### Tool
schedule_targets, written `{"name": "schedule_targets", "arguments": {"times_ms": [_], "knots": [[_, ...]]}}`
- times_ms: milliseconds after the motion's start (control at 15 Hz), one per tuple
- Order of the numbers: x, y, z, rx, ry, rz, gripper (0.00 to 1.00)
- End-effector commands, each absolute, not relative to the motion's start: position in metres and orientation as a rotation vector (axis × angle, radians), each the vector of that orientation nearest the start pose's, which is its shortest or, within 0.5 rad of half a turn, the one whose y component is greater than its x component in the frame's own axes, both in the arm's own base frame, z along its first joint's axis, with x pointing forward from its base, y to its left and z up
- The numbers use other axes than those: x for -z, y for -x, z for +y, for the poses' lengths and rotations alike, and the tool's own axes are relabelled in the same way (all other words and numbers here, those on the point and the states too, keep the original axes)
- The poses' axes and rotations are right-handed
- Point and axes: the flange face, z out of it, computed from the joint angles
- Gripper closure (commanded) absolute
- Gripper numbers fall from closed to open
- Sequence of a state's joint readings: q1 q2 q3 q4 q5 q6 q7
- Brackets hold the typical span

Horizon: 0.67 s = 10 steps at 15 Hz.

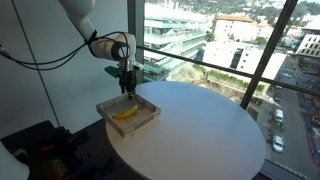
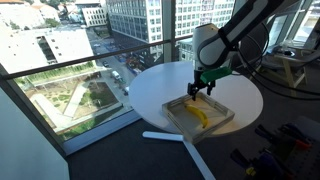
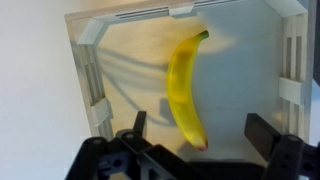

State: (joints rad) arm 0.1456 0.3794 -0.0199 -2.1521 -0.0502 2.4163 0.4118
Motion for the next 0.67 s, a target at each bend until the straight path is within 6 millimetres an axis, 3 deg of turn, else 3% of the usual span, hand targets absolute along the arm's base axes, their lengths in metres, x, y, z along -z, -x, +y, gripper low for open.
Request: {"name": "schedule_targets", "arguments": {"times_ms": [0, 600], "knots": [[-0.205, -0.551, 0.067, -0.142, 3.194, 0.418, 0.0], [-0.174, -0.548, 0.066, -0.195, 3.201, 0.421, 0.0]]}}
